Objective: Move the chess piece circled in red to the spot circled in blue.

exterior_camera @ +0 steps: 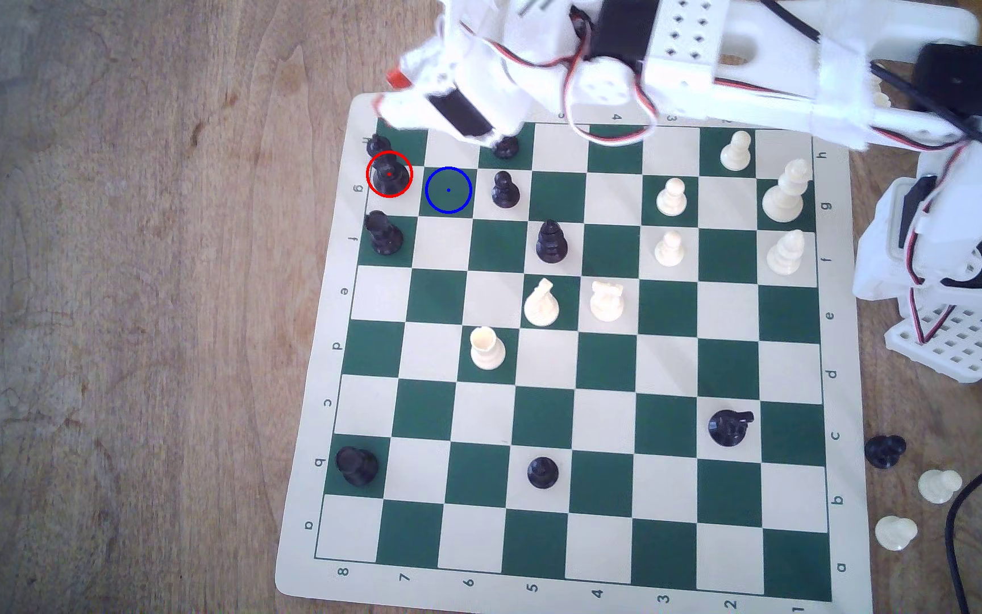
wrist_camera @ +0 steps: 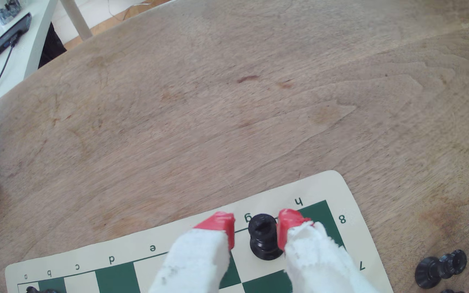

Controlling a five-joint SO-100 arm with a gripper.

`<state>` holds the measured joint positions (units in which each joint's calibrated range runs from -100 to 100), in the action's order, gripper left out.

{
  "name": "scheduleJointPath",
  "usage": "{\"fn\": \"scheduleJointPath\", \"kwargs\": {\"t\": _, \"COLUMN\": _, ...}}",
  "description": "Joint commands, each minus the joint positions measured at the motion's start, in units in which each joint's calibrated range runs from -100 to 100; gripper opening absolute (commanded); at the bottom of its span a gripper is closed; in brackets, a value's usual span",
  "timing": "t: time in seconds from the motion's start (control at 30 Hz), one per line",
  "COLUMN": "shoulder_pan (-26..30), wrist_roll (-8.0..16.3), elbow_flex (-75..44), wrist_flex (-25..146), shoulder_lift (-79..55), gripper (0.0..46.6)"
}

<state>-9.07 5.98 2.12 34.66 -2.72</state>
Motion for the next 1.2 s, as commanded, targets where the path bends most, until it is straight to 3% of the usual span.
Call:
{"fn": "scheduleJointPath", "kwargs": {"t": 0.0, "shoulder_pan": -0.51, "wrist_roll": 0.20, "elbow_flex": -6.93, "wrist_flex": 0.06, "shoulder_lift": -2.03, "gripper": 9.1}}
{"fn": "scheduleJointPath", "kwargs": {"t": 0.1, "shoulder_pan": -0.35, "wrist_roll": -0.15, "elbow_flex": -7.65, "wrist_flex": 0.31, "shoulder_lift": -3.64, "gripper": 9.7}}
{"fn": "scheduleJointPath", "kwargs": {"t": 0.27, "shoulder_pan": -0.98, "wrist_roll": -0.24, "elbow_flex": -11.10, "wrist_flex": 0.23, "shoulder_lift": -7.80, "gripper": 14.7}}
{"fn": "scheduleJointPath", "kwargs": {"t": 1.17, "shoulder_pan": -0.67, "wrist_roll": -1.03, "elbow_flex": -19.35, "wrist_flex": -3.05, "shoulder_lift": -19.43, "gripper": 15.1}}
